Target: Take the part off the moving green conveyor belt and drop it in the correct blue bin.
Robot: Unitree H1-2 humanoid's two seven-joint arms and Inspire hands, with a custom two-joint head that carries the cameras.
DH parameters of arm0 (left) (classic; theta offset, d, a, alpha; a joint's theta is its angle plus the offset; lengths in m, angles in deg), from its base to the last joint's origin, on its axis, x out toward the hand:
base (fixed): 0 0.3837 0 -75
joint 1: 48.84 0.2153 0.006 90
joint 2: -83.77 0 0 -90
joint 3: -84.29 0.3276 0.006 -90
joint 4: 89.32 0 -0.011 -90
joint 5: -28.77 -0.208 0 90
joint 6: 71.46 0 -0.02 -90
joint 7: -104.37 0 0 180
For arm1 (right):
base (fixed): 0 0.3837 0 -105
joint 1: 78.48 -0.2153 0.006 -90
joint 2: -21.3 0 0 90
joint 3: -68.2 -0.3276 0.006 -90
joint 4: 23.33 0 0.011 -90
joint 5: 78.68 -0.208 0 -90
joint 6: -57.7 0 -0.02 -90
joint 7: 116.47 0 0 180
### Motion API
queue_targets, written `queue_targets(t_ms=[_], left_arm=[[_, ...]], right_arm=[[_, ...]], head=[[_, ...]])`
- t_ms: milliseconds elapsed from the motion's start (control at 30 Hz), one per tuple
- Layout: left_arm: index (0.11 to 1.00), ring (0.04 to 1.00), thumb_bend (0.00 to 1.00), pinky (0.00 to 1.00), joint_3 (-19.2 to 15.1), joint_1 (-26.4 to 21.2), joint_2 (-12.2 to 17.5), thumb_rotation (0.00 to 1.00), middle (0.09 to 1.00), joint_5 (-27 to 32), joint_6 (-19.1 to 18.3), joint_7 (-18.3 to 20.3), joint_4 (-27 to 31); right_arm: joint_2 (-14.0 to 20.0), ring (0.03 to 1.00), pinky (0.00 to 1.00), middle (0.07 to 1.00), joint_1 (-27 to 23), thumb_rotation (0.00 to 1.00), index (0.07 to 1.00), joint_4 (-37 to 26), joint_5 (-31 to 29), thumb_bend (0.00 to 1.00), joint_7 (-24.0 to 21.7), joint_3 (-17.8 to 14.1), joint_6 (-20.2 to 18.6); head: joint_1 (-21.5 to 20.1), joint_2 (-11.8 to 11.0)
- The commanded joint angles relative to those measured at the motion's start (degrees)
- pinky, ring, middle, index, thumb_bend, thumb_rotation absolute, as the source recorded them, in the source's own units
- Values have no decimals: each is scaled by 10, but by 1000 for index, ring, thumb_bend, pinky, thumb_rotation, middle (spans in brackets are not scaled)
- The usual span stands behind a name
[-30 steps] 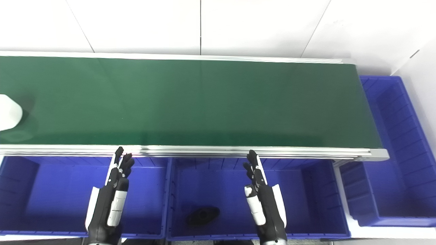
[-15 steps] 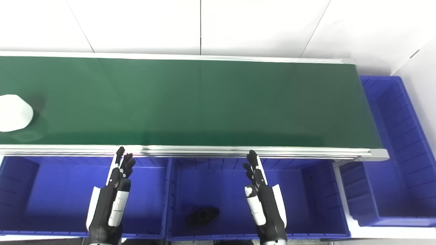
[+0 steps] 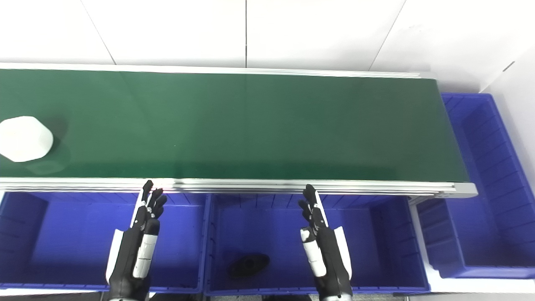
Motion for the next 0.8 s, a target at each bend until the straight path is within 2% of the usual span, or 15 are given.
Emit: queue_targets(t_ms=[0,567,767], left_arm=[[1000,939,593,958,4,2,0,948,964,-4,14,-3,9],[1000,926,565,922,5,1,0,932,960,-7,20,-4,8],[1000,931,581,941,5,1,-1,932,960,-7,18,-4,8]], right_arm=[[1,952,968,981,2,1000,1000,-10,-1,843,-3,0,31],[1,953,969,981,1,999,1000,-9,1,843,-3,0,31],[2,950,967,981,1,999,1000,-11,0,838,-4,0,28]], head=[[1,0],[1,-1],[1,0]])
